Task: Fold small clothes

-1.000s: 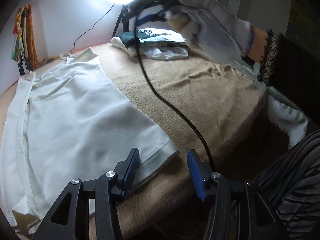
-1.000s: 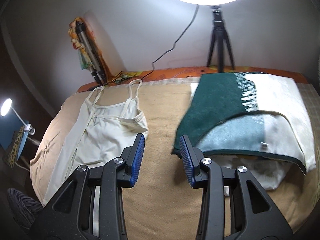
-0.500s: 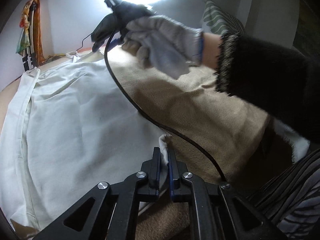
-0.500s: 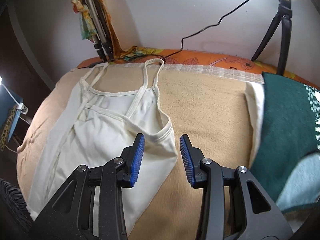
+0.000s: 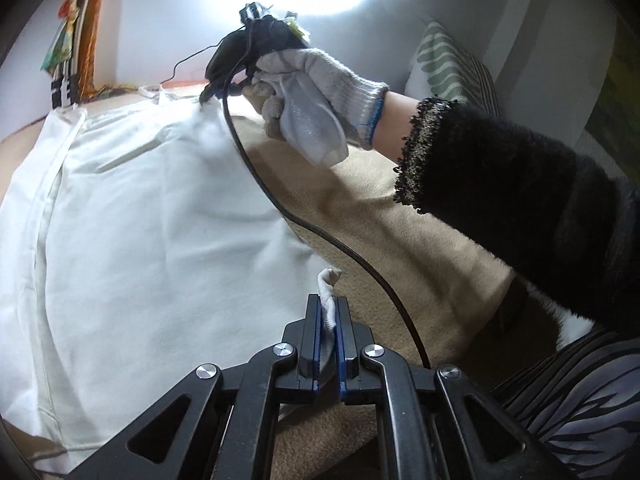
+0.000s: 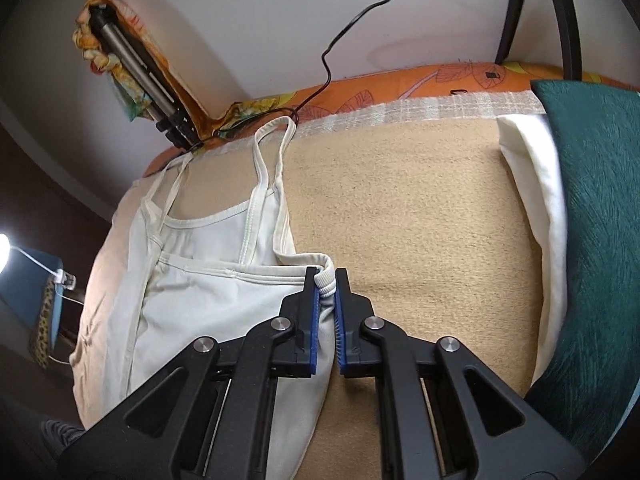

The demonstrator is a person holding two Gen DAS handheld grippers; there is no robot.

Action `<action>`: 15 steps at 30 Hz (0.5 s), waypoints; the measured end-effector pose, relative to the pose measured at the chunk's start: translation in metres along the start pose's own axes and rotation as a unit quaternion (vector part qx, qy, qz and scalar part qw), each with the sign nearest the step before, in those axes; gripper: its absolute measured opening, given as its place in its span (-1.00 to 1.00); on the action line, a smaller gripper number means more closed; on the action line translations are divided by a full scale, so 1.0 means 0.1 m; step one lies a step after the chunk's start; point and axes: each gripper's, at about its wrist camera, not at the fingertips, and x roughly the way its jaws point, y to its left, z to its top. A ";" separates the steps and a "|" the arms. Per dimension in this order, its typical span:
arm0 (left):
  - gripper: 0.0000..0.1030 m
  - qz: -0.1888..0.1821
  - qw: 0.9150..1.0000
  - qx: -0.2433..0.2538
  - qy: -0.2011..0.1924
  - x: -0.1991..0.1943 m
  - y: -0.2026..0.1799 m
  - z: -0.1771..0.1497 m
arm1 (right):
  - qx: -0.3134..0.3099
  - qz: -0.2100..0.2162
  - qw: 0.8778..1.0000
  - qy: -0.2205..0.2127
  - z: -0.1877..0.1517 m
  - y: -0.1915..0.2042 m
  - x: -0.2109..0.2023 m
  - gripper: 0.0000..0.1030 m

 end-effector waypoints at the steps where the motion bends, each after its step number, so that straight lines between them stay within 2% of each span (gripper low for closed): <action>1: -0.95 -0.005 1.000 -0.009 -0.002 -0.02 0.02 0.01 | 0.003 0.001 1.000 -0.001 0.03 0.03 -0.03 -0.85; 4: -0.95 -0.013 1.000 -0.024 -0.013 -0.12 0.06 0.01 | 0.009 0.000 1.000 -0.008 0.11 0.09 -0.15 -0.85; 15: -0.95 -0.019 0.996 -0.077 -0.049 -0.50 0.34 -0.08 | 0.003 -0.055 0.998 -0.002 0.24 0.51 -0.29 -0.85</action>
